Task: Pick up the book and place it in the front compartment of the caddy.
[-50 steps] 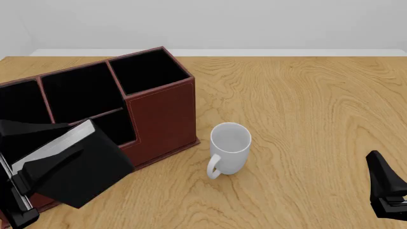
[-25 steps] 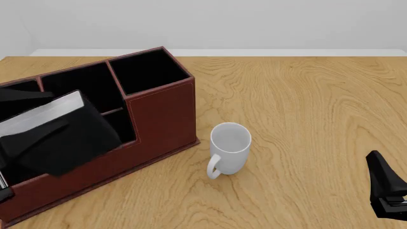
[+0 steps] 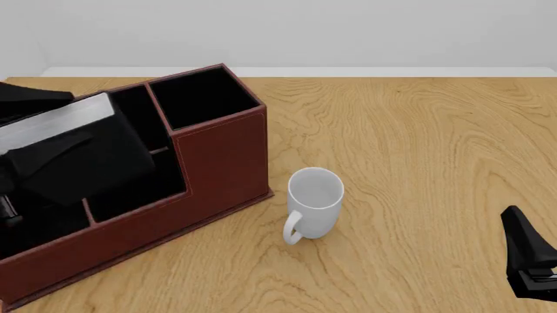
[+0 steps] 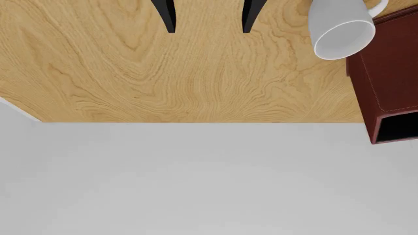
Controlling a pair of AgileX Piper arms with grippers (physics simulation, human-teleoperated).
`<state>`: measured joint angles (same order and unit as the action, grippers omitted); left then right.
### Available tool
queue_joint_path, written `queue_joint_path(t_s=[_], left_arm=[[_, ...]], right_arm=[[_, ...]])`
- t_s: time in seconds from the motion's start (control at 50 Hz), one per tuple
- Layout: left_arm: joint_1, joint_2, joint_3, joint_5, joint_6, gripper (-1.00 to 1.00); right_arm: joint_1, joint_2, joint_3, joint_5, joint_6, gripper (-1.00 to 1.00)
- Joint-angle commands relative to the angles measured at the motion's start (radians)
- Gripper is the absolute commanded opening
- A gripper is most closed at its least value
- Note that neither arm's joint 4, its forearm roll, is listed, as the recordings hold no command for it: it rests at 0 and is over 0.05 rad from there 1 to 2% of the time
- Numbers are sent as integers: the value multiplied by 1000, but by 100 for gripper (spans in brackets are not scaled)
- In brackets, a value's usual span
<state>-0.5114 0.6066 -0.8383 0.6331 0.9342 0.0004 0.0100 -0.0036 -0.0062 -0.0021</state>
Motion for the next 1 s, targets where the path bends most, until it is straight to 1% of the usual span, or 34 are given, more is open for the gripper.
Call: queue_joint_path(t_s=[0.02, 0.06, 0.08, 0.14, 0.28, 0.32, 0.38, 0.42, 0.52, 0.66, 0.82, 1.0], left_arm=[[30, 32, -24, -39, 58, -100], [35, 31, -16, -45, 68, -100], [38, 42, -44, -29, 66, -100], [49, 37, -5, -58, 86, -100], [75, 61, -25, -66, 95, -100], [86, 63, -20, -71, 112, -100], [93, 74, -40, -67, 106, -100], [102, 65, -24, -72, 131, -100], [104, 64, -33, -55, 147, -100], [129, 71, -37, -64, 176, -100], [162, 93, -53, -77, 188, -100], [165, 129, -74, -99, 189, -100]], right_arm=[[0, 0, 0, 0, 0, 100], [0, 0, 0, 0, 0, 100], [0, 0, 0, 0, 0, 100], [0, 0, 0, 0, 0, 100], [0, 0, 0, 0, 0, 100], [0, 0, 0, 0, 0, 100], [0, 0, 0, 0, 0, 100], [0, 0, 0, 0, 0, 100], [0, 0, 0, 0, 0, 100], [0, 0, 0, 0, 0, 100], [0, 0, 0, 0, 0, 100], [0, 0, 0, 0, 0, 100]])
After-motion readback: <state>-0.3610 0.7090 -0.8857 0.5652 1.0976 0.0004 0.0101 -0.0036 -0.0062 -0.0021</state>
